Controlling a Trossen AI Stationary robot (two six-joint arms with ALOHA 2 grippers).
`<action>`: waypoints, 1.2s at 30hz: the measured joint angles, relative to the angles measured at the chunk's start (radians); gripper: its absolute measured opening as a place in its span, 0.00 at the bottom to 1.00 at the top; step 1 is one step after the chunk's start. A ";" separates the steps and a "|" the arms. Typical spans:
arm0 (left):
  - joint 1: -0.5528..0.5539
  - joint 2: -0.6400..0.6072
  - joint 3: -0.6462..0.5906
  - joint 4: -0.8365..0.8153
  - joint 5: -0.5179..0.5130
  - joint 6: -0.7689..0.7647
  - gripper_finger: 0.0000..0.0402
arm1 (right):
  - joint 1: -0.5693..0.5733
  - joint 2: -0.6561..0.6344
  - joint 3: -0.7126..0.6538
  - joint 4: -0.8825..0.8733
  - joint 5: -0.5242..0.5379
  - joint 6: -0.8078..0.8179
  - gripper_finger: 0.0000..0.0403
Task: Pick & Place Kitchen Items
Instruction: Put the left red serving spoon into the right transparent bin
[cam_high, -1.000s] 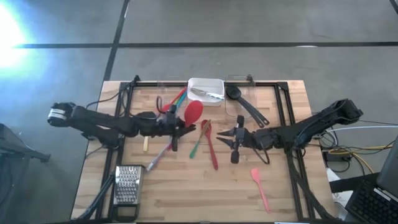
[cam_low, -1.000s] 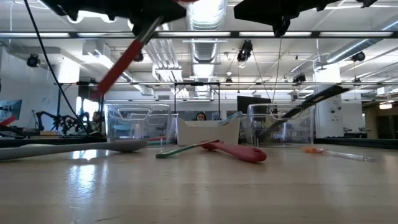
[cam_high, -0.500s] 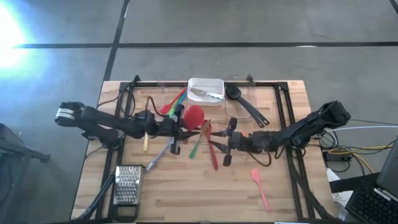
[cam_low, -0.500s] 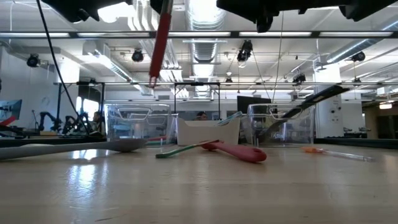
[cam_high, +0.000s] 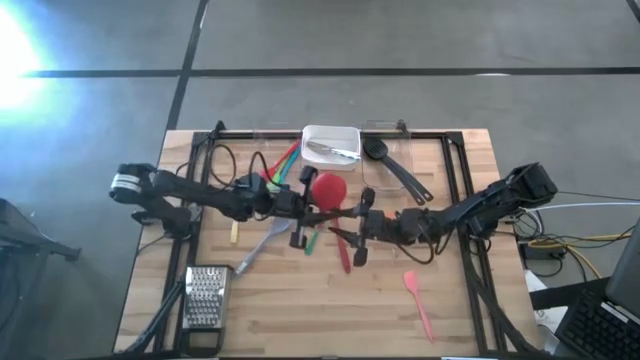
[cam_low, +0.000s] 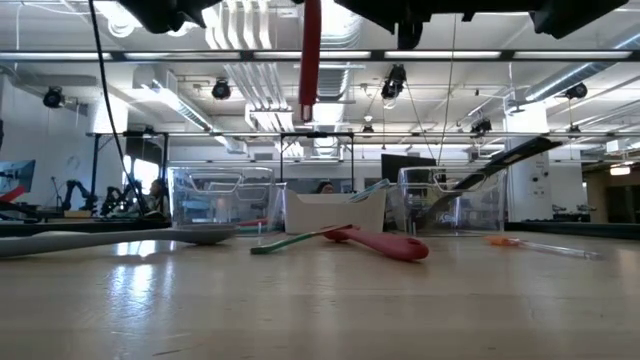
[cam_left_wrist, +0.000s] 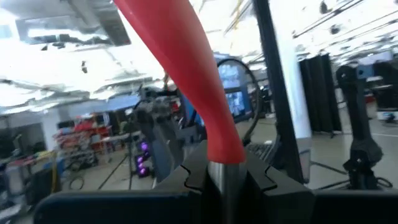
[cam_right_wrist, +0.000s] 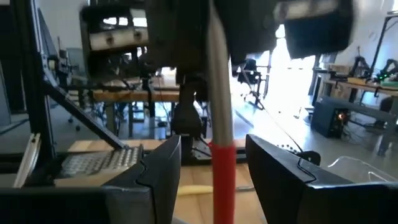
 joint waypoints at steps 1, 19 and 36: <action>0.002 0.013 0.016 0.005 0.007 0.000 0.10 | 0.000 0.001 0.008 -0.017 0.000 0.000 0.44; 0.029 0.067 0.102 -0.028 0.113 -0.057 0.10 | -0.004 -0.004 0.055 -0.130 0.005 0.005 0.11; 0.028 -0.197 0.101 -0.756 -0.098 0.020 0.56 | -0.001 -0.246 0.054 -0.492 0.139 0.043 0.11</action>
